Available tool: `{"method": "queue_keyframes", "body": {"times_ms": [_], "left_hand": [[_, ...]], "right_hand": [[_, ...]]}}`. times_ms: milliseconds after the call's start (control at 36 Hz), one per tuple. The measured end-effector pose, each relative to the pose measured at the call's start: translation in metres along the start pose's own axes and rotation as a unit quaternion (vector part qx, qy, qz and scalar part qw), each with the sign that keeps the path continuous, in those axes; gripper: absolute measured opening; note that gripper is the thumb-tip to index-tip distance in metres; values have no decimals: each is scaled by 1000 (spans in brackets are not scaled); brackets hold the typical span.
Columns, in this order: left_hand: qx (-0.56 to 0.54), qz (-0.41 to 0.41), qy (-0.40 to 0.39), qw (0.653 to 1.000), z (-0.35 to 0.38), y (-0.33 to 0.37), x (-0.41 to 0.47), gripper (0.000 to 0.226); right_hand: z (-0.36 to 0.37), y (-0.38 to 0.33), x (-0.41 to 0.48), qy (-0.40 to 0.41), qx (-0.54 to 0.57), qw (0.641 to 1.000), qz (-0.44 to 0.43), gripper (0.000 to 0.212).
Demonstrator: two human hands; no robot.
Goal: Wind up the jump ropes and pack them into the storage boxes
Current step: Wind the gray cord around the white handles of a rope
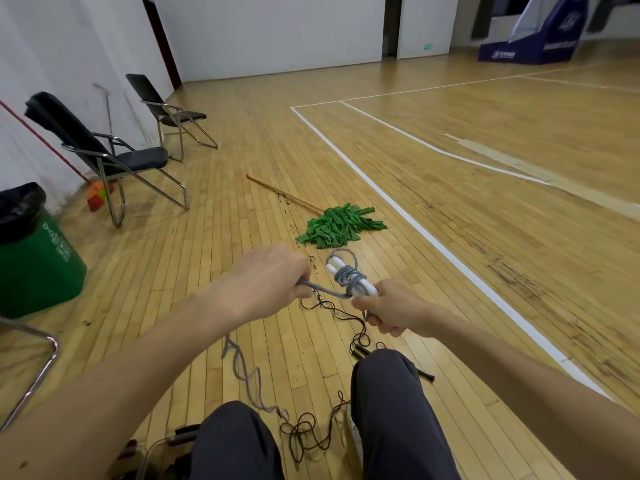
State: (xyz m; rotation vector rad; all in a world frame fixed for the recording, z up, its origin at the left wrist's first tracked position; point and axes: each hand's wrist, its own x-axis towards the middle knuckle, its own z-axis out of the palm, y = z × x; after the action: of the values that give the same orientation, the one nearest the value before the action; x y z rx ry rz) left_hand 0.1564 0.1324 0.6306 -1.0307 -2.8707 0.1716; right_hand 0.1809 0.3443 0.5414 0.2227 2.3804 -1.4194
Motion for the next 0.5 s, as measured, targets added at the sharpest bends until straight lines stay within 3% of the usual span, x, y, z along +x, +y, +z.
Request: {"method": "queue_keyframes", "body": {"times_ms": [139, 333, 500], "left_hand": [[71, 60, 58, 994, -12, 1, 5, 30], [52, 89, 94, 990, -10, -6, 10, 39], [-29, 59, 32, 997, -9, -16, 8, 48]], "right_hand": [[13, -6, -4, -48, -102, 994, 6, 21], [26, -16, -14, -118, -204, 972, 5, 26], [35, -19, -27, -210, -250, 945, -36, 27]]}}
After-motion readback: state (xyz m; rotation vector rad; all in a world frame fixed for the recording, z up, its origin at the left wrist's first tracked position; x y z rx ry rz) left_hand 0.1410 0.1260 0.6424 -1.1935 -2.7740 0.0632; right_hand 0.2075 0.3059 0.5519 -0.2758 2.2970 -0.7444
